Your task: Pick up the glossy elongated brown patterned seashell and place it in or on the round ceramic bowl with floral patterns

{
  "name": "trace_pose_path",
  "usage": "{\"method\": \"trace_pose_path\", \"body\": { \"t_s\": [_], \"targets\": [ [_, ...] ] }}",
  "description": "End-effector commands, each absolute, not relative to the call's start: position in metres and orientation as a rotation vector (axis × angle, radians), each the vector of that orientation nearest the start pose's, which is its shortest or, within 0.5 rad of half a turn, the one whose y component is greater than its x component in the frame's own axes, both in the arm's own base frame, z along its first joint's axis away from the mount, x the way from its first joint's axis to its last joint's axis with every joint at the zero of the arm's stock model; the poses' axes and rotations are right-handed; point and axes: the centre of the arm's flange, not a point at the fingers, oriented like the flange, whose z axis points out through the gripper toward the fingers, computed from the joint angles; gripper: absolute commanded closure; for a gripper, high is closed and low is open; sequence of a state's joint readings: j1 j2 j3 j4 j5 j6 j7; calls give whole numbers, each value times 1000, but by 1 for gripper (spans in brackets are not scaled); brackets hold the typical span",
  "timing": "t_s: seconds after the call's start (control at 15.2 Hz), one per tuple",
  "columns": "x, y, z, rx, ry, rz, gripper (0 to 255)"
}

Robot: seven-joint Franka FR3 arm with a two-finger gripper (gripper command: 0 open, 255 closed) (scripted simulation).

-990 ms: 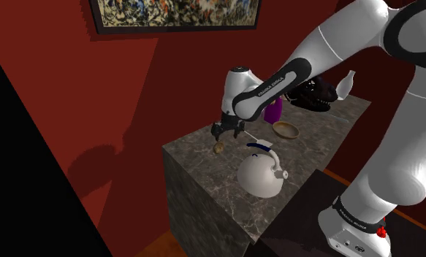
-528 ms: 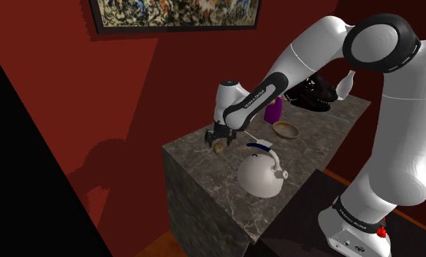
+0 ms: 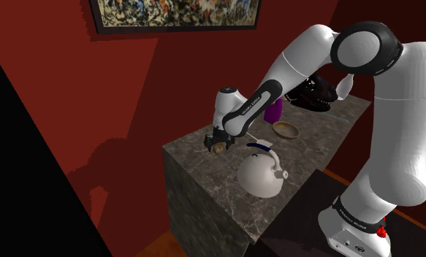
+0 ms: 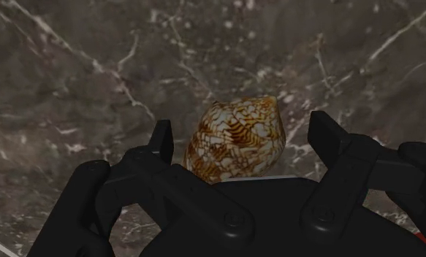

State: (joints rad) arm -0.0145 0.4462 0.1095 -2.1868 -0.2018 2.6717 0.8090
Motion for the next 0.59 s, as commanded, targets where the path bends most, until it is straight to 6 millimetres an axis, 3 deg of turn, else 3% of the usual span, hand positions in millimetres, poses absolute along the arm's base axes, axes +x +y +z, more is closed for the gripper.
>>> {"method": "trace_pose_path", "body": {
  "t_s": [0.0,0.2,0.26,0.53],
  "targets": [
    [559,60,185,-3046,855,-97,0],
    [559,60,185,-3046,855,-97,0],
    [559,60,185,-3046,855,-97,255],
    [559,60,185,-3046,855,-97,255]
  ]
}}
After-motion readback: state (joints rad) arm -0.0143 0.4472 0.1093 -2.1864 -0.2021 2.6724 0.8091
